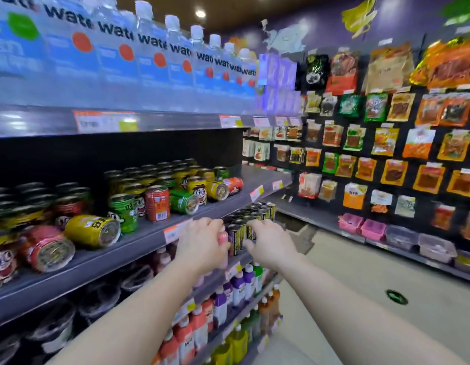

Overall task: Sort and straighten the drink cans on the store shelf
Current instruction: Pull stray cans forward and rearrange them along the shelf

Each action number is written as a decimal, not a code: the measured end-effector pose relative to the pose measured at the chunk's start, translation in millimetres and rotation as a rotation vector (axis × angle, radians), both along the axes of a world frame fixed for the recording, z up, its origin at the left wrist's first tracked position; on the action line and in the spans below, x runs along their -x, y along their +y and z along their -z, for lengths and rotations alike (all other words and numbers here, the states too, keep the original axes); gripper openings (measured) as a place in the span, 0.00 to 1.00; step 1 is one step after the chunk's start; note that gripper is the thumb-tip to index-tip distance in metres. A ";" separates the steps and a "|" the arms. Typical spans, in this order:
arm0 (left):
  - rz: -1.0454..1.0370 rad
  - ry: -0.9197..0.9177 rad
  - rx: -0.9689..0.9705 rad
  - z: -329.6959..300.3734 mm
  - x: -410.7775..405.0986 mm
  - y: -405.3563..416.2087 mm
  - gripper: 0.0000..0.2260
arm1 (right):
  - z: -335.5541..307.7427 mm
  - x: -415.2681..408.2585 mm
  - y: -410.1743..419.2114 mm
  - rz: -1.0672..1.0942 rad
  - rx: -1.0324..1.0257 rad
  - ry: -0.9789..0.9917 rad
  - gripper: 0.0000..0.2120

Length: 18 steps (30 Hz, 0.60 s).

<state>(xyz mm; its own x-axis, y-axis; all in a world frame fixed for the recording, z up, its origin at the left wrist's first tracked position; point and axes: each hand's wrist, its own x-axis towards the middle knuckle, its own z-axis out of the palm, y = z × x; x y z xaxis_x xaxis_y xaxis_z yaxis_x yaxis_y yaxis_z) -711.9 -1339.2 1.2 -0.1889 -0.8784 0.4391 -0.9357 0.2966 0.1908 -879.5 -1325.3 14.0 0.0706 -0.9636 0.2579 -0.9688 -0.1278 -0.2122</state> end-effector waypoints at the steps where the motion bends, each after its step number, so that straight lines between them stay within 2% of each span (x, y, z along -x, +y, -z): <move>1: -0.027 0.019 -0.002 -2.4 8.2 -11.0 0.22 | -3.0 9.4 -14.4 -0.026 0.003 -0.002 0.23; 10: -0.216 0.030 -0.042 -7.0 30.5 -78.9 0.25 | -4.2 38.9 -124.8 -0.218 -0.015 -0.023 0.24; 18: -0.161 0.062 0.032 -15.9 26.2 -154.2 0.26 | -4.6 34.7 -209.9 -0.268 -0.002 -0.033 0.26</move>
<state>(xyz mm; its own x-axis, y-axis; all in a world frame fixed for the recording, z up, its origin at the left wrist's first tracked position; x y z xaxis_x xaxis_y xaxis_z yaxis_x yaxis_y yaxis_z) -738.1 -1493.4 17.2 -0.0183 -0.8806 0.4736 -0.9583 0.1505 0.2429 -914.2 -1535.2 18.6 0.3150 -0.9121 0.2624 -0.8930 -0.3785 -0.2437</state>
